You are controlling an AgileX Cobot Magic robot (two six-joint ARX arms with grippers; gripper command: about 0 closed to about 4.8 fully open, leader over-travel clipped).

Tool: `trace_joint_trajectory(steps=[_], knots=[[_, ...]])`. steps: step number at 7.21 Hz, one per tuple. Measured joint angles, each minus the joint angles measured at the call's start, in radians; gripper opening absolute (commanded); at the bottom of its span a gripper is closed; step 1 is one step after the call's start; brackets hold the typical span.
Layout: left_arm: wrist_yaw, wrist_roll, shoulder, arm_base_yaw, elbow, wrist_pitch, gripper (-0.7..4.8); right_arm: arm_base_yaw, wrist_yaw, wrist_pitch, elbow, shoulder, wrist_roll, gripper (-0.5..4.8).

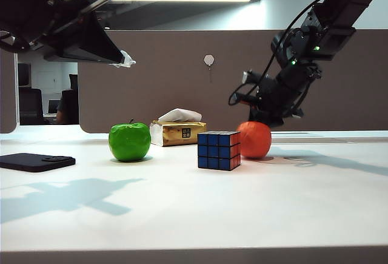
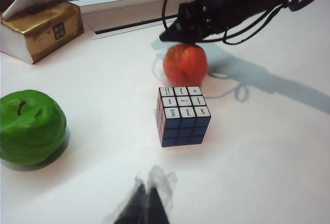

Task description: Move all the fruits on the tabletop near the face of the Rubik's cube that has the color most similar to each fruit.

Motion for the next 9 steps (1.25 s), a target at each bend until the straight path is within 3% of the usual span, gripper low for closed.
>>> trace_joint_trajectory(steps=[2,4,6,8,9], knots=[[0.0,0.0,0.0,0.0,0.0,0.028,-0.05,0.0,0.001,-0.109,-0.003,0.002,-0.009,-0.01],[0.0,0.0,0.0,0.0,0.0,0.028,-0.05,0.046,-0.088,-0.071,-0.002,-0.048,-0.056,-0.01],[0.0,0.0,0.0,0.0,0.0,0.028,-0.05,0.068,-0.091,-0.073,-0.003,-0.048,-0.056,-0.01],[0.0,0.0,0.0,0.0,0.0,0.028,-0.05,0.07,0.018,-0.124,-0.005,-0.048,-0.061,-0.01],[0.0,0.0,0.0,0.0,0.0,0.028,-0.05,0.07,0.025,-0.142,-0.005,-0.048,-0.063,-0.01]])
